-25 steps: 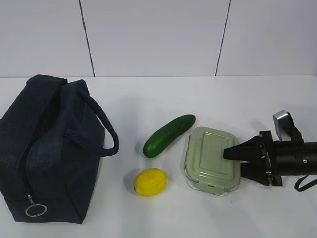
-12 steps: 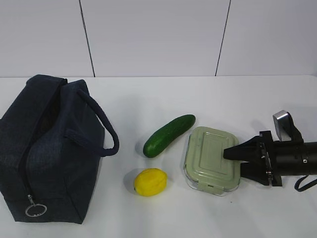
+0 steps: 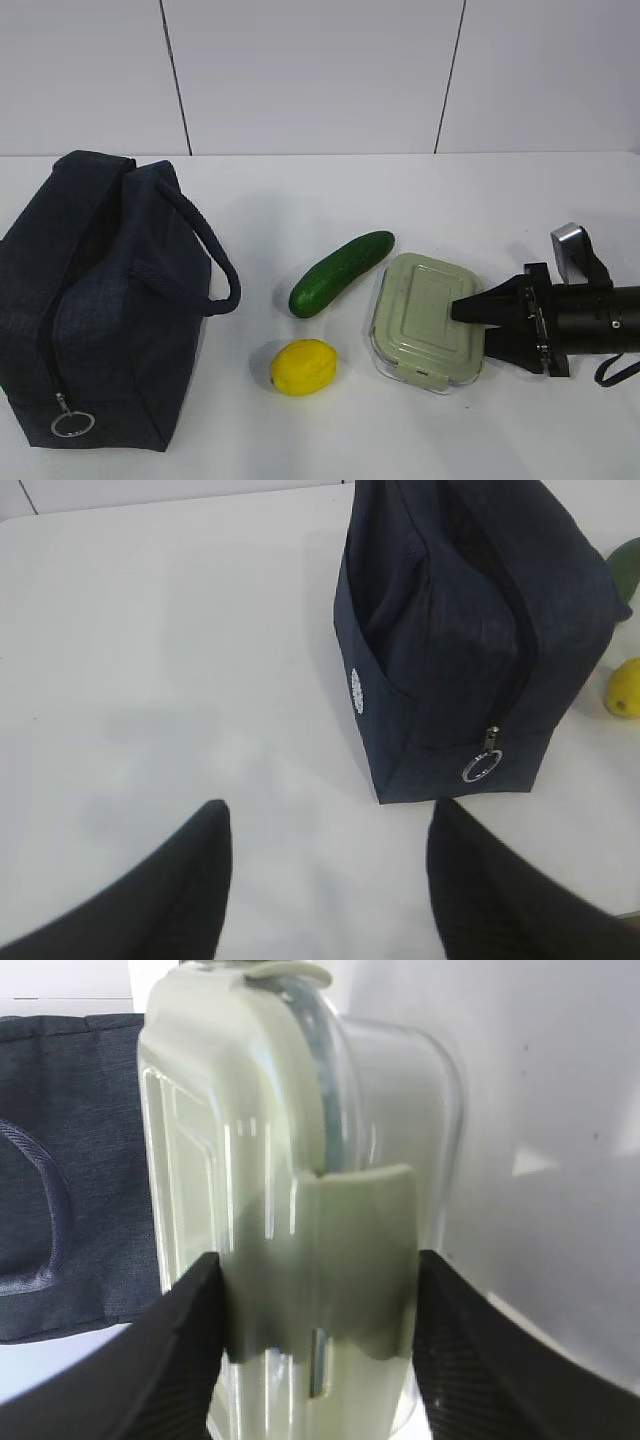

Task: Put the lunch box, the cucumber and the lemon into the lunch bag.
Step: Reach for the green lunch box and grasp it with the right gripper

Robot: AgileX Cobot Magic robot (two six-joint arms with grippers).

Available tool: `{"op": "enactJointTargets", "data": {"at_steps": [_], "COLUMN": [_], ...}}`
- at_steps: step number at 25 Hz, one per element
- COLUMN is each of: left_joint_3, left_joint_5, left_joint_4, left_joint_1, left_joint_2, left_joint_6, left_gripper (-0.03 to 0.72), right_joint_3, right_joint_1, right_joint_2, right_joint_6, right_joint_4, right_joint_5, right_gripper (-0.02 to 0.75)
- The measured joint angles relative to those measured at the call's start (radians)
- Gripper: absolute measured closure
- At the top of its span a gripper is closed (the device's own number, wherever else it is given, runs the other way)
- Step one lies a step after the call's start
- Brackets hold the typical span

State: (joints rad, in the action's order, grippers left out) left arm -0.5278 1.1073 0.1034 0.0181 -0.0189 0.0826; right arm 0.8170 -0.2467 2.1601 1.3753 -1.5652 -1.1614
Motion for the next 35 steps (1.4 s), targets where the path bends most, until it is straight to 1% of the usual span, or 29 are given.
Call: {"op": "enactJointTargets", "data": {"at_steps": [4,12,35], "left_joint_3": [0.000,0.000,0.000], "left_joint_5": [0.000,0.000,0.000], "left_joint_4": [0.000,0.000,0.000], "left_joint_1": [0.000,0.000,0.000], "left_joint_2": [0.000,0.000,0.000], "left_joint_6": [0.000,0.000,0.000], "left_gripper": [0.241,0.257,0.266], "right_joint_3": [0.000,0.000,0.006], "right_joint_1": [0.000,0.000,0.000], "right_joint_2": [0.000,0.000,0.000], "right_joint_6": [-0.004,-0.019,-0.045], "right_joint_4": [0.002,0.002,0.007], "right_joint_5": [0.000,0.000,0.000], "right_gripper": [0.316,0.317,0.323]}}
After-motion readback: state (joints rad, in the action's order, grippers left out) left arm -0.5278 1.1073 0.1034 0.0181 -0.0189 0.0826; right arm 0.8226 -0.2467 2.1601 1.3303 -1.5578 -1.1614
